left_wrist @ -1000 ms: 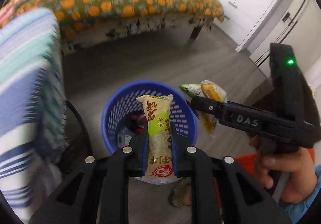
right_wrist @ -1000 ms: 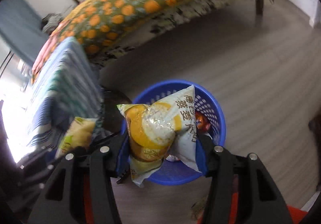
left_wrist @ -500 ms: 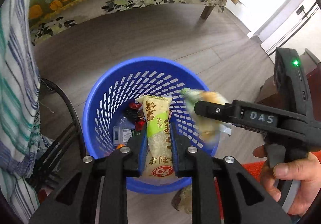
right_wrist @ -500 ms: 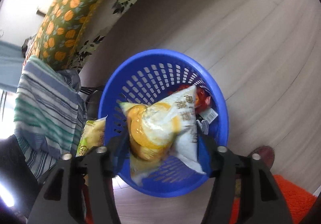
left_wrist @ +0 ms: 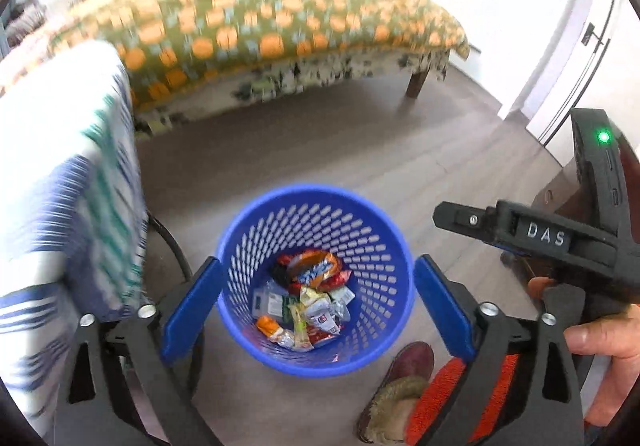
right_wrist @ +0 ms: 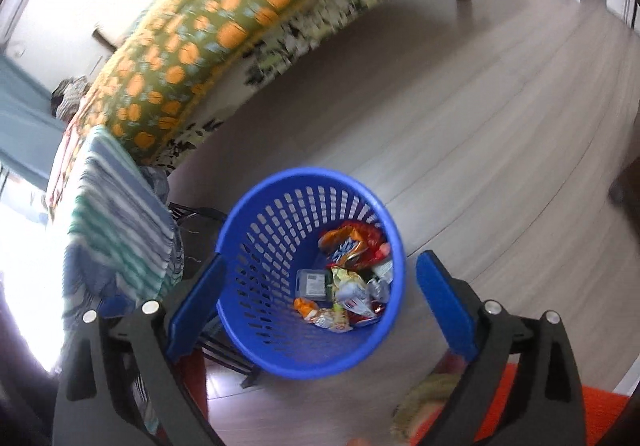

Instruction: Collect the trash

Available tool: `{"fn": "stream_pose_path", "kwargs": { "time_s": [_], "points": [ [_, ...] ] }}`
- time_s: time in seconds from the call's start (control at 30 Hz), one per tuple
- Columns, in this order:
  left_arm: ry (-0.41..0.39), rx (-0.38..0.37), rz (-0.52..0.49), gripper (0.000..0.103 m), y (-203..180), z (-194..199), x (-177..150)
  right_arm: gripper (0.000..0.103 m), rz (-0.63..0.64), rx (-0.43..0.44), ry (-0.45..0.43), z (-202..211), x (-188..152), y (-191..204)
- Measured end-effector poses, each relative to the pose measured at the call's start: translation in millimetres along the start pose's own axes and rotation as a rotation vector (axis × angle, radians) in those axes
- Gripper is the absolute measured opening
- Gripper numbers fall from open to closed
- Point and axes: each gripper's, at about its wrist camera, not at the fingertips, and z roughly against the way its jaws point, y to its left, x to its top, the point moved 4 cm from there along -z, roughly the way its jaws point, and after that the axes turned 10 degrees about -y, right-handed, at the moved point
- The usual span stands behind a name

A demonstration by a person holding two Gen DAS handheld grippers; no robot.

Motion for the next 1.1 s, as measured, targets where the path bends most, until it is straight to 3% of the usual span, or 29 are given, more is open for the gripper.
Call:
{"fn": "stream_pose_path", "kwargs": {
  "time_s": [0.2, 0.3, 0.4, 0.5, 0.6, 0.77, 1.1],
  "points": [
    [-0.102, 0.039, -0.052, 0.098, -10, 61, 14, 0.099, 0.181, -0.035, -0.155, 75, -6, 28],
    [-0.146, 0.071, -0.099, 0.098, -14, 82, 16, 0.099, 0.276, -0.102, -0.256, 107, -12, 39],
    [-0.184, 0.109, -0.12, 0.098, -15, 99, 16, 0.099, 0.311, -0.179, -0.281, 121, -18, 43],
    [-0.185, 0.111, -0.112, 0.098, -14, 109, 16, 0.099, 0.312, -0.171, -0.317, 132, -21, 44],
    [-0.162, 0.148, -0.104, 0.098, -11, 111, 15, 0.099, 0.367, -0.207, -0.316, 138, -26, 50],
    [-0.143, 0.201, -0.076, 0.098, -5, 110, 10, 0.098, 0.37, -0.139, -0.282, 134, -32, 47],
    [-0.01, 0.19, -0.068, 0.098, -3, 86, -13, 0.098, 0.36, -0.089, -0.187, 118, -48, 42]
  ]
}}
